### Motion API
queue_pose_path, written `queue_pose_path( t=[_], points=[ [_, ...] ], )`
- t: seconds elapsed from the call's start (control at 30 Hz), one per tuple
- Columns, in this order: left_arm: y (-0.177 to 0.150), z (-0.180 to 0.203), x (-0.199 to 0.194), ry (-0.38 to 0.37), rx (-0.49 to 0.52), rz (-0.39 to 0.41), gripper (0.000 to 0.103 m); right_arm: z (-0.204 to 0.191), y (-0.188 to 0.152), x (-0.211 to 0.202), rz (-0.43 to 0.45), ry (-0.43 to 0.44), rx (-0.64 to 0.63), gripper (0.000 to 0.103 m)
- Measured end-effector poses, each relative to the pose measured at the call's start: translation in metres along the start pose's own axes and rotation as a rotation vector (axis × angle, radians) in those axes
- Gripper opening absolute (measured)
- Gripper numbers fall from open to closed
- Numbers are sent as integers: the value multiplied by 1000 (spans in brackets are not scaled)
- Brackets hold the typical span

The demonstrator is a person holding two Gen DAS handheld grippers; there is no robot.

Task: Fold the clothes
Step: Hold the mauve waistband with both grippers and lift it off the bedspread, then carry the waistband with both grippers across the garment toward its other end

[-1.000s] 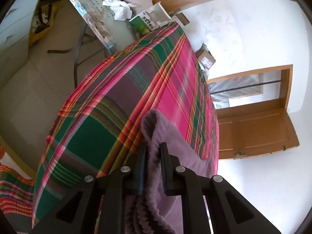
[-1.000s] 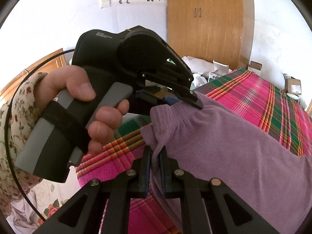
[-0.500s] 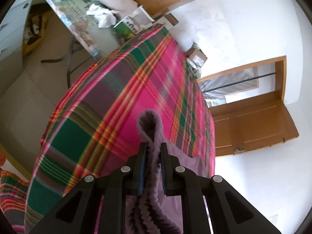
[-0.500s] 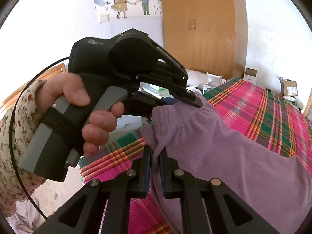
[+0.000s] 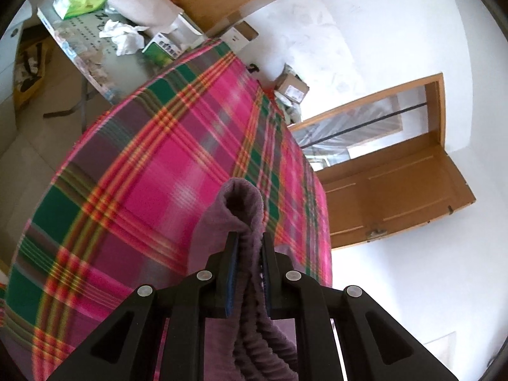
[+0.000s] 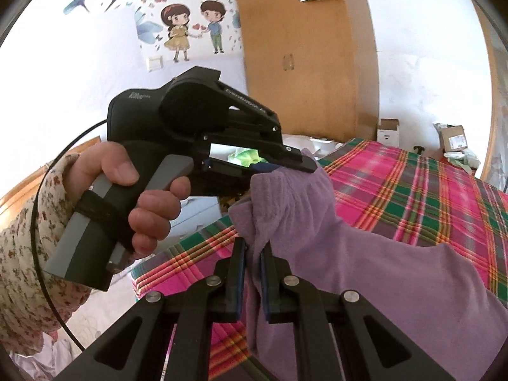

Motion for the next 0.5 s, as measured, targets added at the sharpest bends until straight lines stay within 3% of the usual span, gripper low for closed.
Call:
queue_pose_path(
  t=[0.5],
  points=[
    [-23,60,34,-83,92,-65,13,33,-10,-57,78,-57,50,9]
  ],
)
Point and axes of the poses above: each gripper's, at about its wrist camera, not at the fingertips, and x roughly the way its jaws point, z to its right, y to its top, the point moved 1 cm from there along x, roughly the way its jaws point, and after that the axes turned 4 degrees about x, right-handed, at the moved point
